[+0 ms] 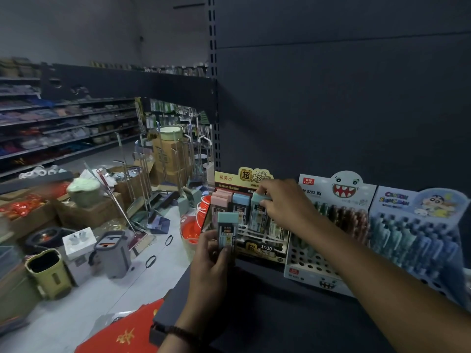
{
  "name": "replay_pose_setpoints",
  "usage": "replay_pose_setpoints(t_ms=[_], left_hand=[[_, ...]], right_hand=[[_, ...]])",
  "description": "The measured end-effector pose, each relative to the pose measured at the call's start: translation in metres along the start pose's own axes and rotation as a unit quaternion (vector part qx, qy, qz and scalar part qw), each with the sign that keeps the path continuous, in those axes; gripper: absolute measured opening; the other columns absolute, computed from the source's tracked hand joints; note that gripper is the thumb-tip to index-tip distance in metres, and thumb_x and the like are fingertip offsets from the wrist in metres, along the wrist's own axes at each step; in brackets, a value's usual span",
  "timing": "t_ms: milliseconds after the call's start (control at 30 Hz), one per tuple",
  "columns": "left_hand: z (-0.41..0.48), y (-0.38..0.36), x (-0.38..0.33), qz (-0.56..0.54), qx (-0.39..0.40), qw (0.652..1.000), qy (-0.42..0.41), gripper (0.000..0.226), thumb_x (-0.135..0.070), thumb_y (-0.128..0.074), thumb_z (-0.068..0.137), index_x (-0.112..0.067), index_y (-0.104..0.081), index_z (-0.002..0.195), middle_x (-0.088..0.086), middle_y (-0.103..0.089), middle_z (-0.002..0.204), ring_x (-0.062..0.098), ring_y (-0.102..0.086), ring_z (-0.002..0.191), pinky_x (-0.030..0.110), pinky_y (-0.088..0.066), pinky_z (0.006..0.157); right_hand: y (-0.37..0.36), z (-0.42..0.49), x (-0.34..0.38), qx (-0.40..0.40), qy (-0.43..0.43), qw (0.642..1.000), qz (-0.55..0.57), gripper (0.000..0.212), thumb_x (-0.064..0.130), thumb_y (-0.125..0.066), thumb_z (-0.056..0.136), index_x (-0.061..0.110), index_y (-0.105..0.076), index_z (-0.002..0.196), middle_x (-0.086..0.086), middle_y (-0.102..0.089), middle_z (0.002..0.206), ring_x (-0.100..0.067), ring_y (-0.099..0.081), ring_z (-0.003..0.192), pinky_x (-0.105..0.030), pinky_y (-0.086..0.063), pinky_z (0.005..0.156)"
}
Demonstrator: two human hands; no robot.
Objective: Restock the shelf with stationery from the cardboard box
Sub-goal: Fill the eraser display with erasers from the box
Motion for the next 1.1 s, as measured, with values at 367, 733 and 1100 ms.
replay_pose_setpoints(t_ms=[367, 733, 1100], left_hand=[[0.002, 0.0, 0.002, -0.033, 0.013, 0.999, 0.0, 0.025, -0.006, -0.058, 0.107, -0.024, -0.062, 0.123, 0.008, -0.077, 0.113, 0.029, -0.075, 0.106, 0.055, -0.063, 0.087], [-0.001, -0.002, 0.002, -0.027, 0.016, 0.998, -0.047, 0.031, -0.004, -0.061, 0.105, -0.025, -0.063, 0.128, 0.008, -0.075, 0.101, 0.028, -0.072, 0.087, 0.044, -0.062, 0.073], [-0.009, -0.02, 0.006, 0.377, 0.046, 0.914, -0.144, 0.083, -0.022, -0.078, 0.092, -0.048, -0.034, 0.157, -0.003, -0.02, 0.163, 0.024, -0.019, 0.152, 0.046, -0.037, 0.12]], right_hand=[[-0.027, 0.006, 0.006, -0.029, 0.046, 0.987, -0.154, 0.02, 0.003, -0.07, 0.095, 0.012, -0.07, 0.078, -0.001, -0.059, 0.096, -0.017, -0.064, 0.078, -0.035, -0.063, 0.073], [0.003, -0.044, 0.037, 0.1, 0.086, 0.986, 0.106, 0.033, 0.032, -0.077, 0.096, 0.029, -0.07, 0.128, 0.01, -0.07, 0.115, -0.001, -0.063, 0.098, -0.027, -0.054, 0.086], [0.015, -0.028, 0.003, -0.052, -0.005, 0.99, 0.134, 0.029, 0.02, -0.071, 0.101, 0.039, -0.062, 0.12, 0.024, -0.06, 0.101, -0.02, -0.073, 0.066, -0.041, -0.066, 0.061]])
Point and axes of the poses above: each hand's wrist, its own z-axis towards the middle knuckle, its own y-axis out of the back of the hand, x = y × z, the point moved 1 cm from there along z, towards the middle knuckle
